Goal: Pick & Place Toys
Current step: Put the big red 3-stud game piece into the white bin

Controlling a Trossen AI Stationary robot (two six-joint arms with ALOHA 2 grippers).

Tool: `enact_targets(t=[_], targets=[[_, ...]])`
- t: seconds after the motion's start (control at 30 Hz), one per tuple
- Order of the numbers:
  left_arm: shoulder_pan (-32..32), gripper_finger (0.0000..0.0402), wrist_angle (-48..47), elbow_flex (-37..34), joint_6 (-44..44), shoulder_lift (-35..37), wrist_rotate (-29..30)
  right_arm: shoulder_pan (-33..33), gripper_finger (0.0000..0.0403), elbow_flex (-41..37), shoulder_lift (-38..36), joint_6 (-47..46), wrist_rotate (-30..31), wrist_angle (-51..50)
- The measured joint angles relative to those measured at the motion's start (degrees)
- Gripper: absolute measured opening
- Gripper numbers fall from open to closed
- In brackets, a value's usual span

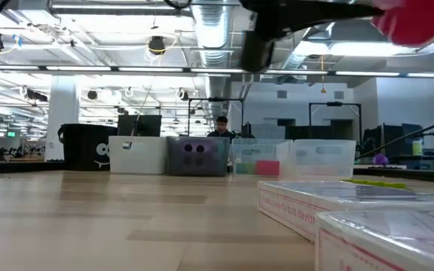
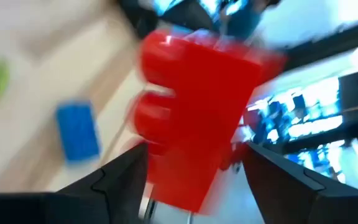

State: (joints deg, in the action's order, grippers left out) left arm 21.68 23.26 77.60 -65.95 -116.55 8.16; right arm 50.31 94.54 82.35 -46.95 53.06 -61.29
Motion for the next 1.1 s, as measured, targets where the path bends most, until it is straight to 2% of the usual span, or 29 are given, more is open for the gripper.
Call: enact_targets(t=[0.17,0.27,0.37,0.53,0.7,0.9,1.1], targets=[[-4.5,0.0212,10.5,0.1,5.5,0.2,0.0,2.3,0.0198,0.0,-2.0,-7.5,1.4,-4.5],[-7.6,0.0181,10.9,0.0,8.6,2.1,-0.1,3.4,0.0198,0.0,-2.3,-10.6,1.1,-6.9],[-10.7,0.0152,6.9,0.1,12.0,5.4,-2.2,4.9,0.0198,0.0,-2.2,-13.2,0.5,-9.4],[-14.8,0.0122,-6.1,0.1,18.5,12.8,-5.2,6.4,0.0198,0.0,-1.6,-18.2,-6.8,-16.9],[-17.4,0.0113,-14.1,0.0,25.9,20.0,-5.3,5.8,0.0198,-0.1,-0.5,-29.7,-14.3,-28.9],[-19.6,0.0121,-14.7,0.1,36.8,26.5,-5.0,0.4,0.0198,-6.1,-1.8,-38.4,-23.8,-28.5],[-20.8,0.0136,-16.5,0.0,44.1,31.5,-5.0,-7.5,0.0198,-12.8,-2.0,-49.7,-31.7,-28.7]])
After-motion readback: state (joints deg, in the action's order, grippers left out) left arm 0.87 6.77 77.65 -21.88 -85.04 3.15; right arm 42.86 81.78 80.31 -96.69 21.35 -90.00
